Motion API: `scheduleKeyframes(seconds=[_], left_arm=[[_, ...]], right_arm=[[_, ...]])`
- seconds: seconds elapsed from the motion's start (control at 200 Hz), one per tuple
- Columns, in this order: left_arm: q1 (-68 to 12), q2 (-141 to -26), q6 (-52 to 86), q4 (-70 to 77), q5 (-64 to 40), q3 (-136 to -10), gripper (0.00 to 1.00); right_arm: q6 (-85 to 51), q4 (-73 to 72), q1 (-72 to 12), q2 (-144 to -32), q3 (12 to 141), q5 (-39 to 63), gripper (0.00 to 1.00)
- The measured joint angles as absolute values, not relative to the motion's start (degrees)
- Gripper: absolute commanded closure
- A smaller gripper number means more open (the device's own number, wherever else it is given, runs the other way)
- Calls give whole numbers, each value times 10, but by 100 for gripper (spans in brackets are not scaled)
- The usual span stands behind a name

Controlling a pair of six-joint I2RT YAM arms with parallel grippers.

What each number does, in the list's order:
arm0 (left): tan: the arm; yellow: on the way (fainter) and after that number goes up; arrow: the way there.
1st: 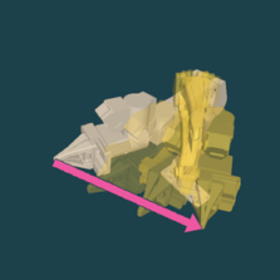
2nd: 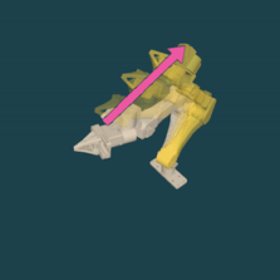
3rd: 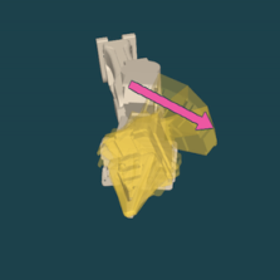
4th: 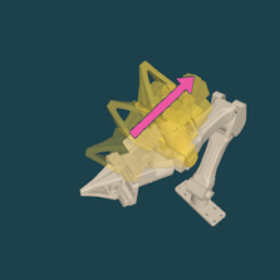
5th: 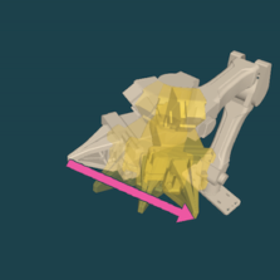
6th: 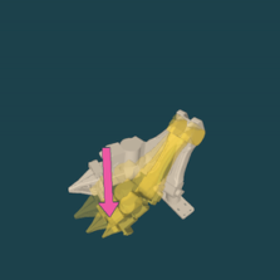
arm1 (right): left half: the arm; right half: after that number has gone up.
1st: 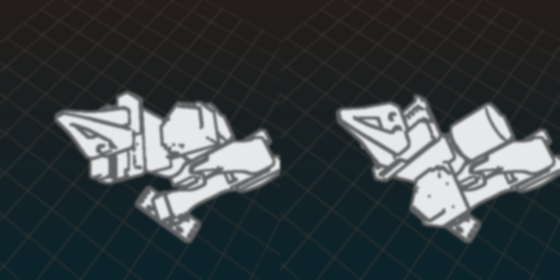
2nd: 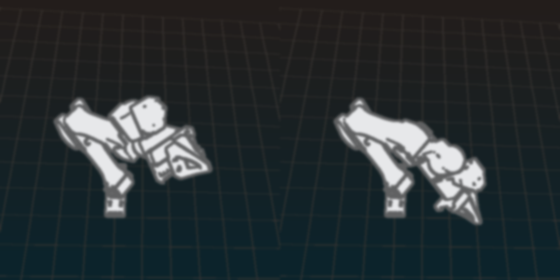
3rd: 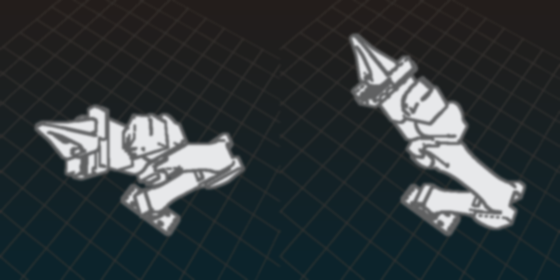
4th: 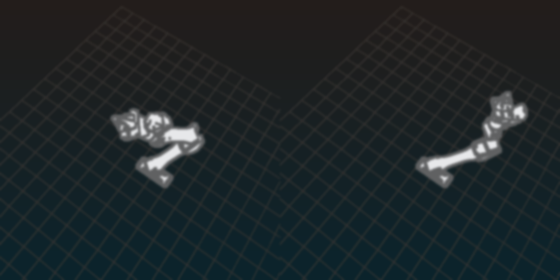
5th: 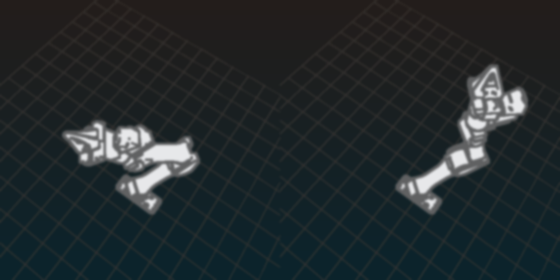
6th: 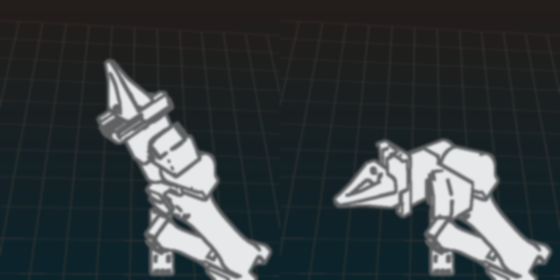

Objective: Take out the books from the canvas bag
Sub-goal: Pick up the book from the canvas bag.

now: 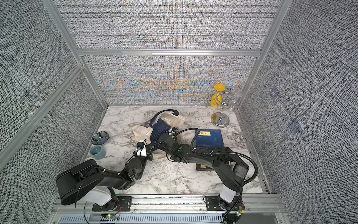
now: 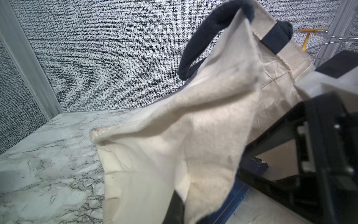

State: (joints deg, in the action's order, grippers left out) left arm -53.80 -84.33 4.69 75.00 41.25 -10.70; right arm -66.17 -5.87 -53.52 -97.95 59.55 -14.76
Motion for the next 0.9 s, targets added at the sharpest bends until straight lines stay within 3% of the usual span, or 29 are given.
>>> scheduleKeyframes(seconds=[0.495,0.64,0.9], left_arm=[[-539,-843,45,750,403,-107,100],[-539,-843,45,750,401,-107,100],[-540,-842,46,750,395,-107,100]], right_arm=[[-736,-76,-520,-1035,585,-120,29],[-748,-89,-514,-1052,585,-115,36],[-753,-129,-508,-1088,586,-116,58]])
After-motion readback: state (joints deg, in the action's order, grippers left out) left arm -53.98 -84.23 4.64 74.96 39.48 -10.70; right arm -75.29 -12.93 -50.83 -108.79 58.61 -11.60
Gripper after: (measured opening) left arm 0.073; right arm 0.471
